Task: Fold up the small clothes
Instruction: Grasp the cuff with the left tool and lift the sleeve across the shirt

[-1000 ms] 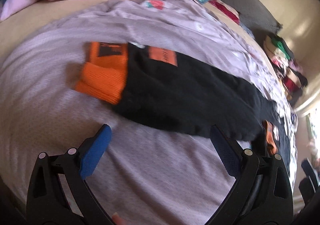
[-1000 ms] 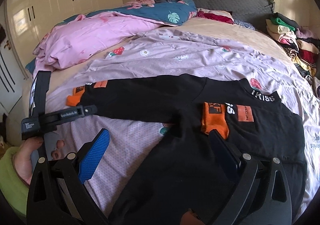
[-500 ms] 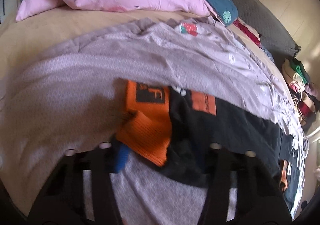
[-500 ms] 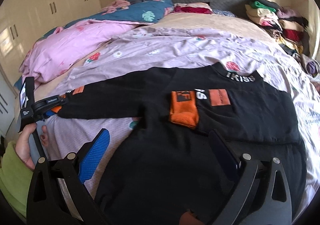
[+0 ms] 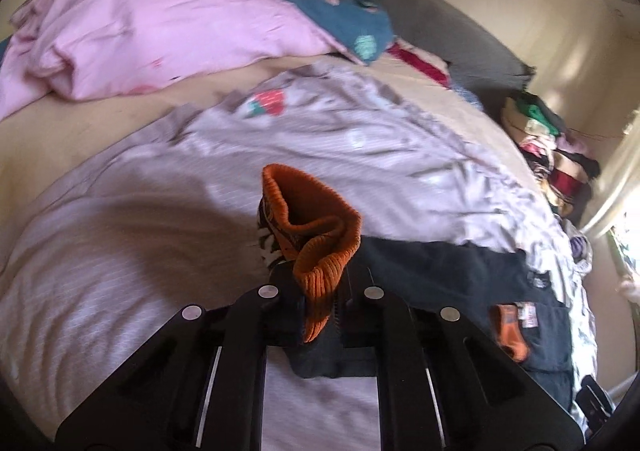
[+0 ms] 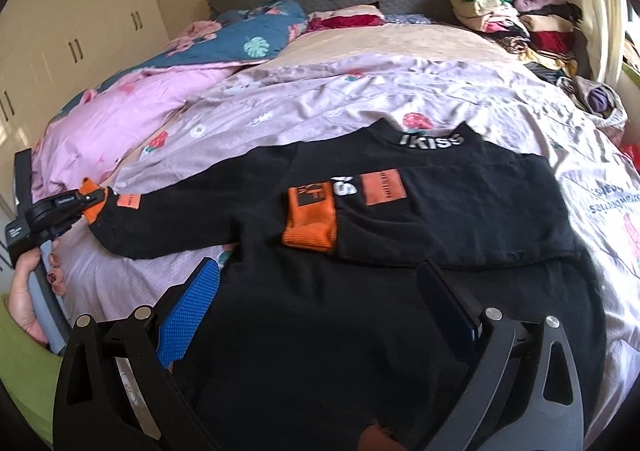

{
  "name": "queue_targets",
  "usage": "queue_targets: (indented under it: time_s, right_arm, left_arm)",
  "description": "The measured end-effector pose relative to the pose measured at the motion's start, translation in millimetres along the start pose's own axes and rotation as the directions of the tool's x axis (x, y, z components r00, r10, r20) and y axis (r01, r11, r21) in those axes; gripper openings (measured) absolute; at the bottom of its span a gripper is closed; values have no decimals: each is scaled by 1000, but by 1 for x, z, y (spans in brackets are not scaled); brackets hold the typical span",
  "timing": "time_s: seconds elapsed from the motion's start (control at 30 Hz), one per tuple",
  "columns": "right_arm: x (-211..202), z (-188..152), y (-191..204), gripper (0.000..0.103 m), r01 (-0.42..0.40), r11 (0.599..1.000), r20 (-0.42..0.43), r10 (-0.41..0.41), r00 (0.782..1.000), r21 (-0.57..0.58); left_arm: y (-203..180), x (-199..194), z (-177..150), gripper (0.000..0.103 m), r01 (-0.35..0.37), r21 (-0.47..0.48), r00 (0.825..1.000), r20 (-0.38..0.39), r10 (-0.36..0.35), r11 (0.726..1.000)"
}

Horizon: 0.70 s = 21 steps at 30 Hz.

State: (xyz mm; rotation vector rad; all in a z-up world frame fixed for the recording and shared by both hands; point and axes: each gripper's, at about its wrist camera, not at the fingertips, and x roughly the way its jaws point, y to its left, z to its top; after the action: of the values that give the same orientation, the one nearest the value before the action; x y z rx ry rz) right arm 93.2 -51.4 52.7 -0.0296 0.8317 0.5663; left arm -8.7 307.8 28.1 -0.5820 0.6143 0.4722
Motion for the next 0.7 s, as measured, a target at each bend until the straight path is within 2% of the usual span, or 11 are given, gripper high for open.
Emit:
queue_targets:
  time_s: [0.3,0.7]
  right_arm:
    - [-24,-2,-42,98,24,995,51,-29,998,95]
    - [-45,-9,-84,98,25,982,90,-42,995,185]
  left_arm:
    - [-67,-5,10,3,119,75,992,24,-121,990]
    - [-138,-6,8,3,196,144,980,18,-200,970]
